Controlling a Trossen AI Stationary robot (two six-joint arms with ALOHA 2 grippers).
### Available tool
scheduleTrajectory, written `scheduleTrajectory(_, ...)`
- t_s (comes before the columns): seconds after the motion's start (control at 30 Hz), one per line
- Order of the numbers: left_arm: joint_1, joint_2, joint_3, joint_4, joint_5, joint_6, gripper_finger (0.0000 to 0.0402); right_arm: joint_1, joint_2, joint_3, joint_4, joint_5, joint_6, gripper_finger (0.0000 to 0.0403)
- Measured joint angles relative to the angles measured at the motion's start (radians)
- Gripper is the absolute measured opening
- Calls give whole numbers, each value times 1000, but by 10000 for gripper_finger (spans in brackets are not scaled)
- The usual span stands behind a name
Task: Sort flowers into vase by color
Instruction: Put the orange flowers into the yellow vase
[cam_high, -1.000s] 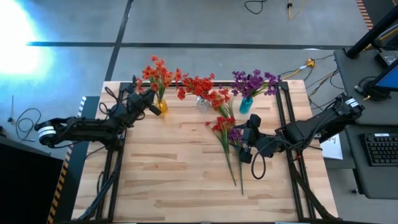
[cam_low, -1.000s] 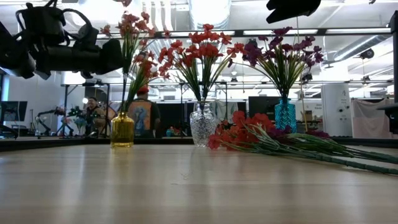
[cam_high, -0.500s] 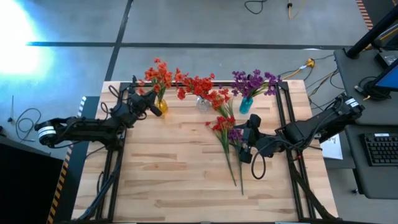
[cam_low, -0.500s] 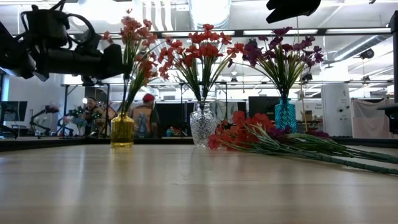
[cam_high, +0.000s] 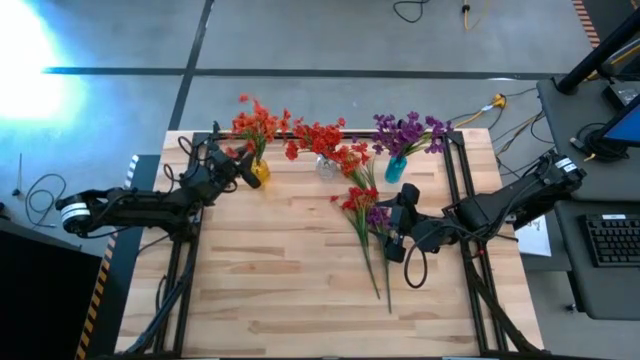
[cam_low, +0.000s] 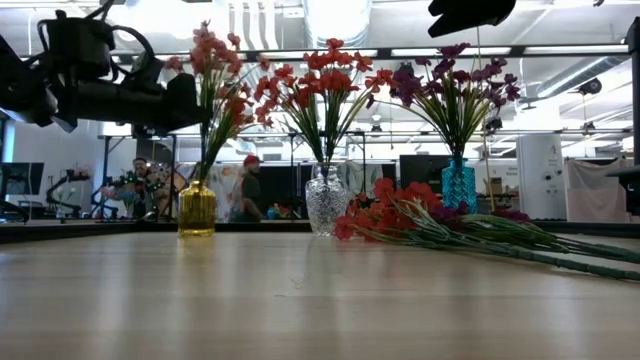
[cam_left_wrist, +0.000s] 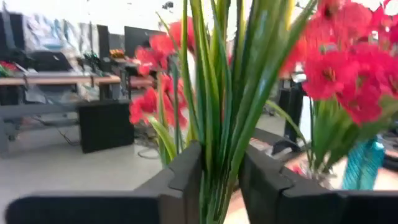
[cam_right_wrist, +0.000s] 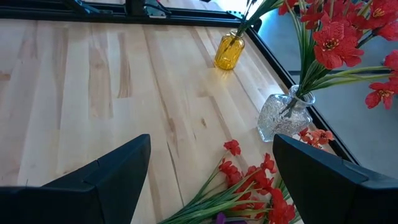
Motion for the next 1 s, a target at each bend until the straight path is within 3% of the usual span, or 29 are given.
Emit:
scheduleTrajectory(0.13,-1,0,0,-51,53,-44,134,0,0,0,0,0,0,329)
scheduleTrajectory(0.53,-1,-2,0,-153,48,-140,270,0,0,0,-1,0,-1,329)
scheduleTrajectory(0.73,-11,-2,0,-184,48,-177,302,0,0,0,-1,0,-1,329)
scheduleTrajectory(1.0,-13,-16,10,-201,59,-203,309,0,0,0,-1,-1,1,329)
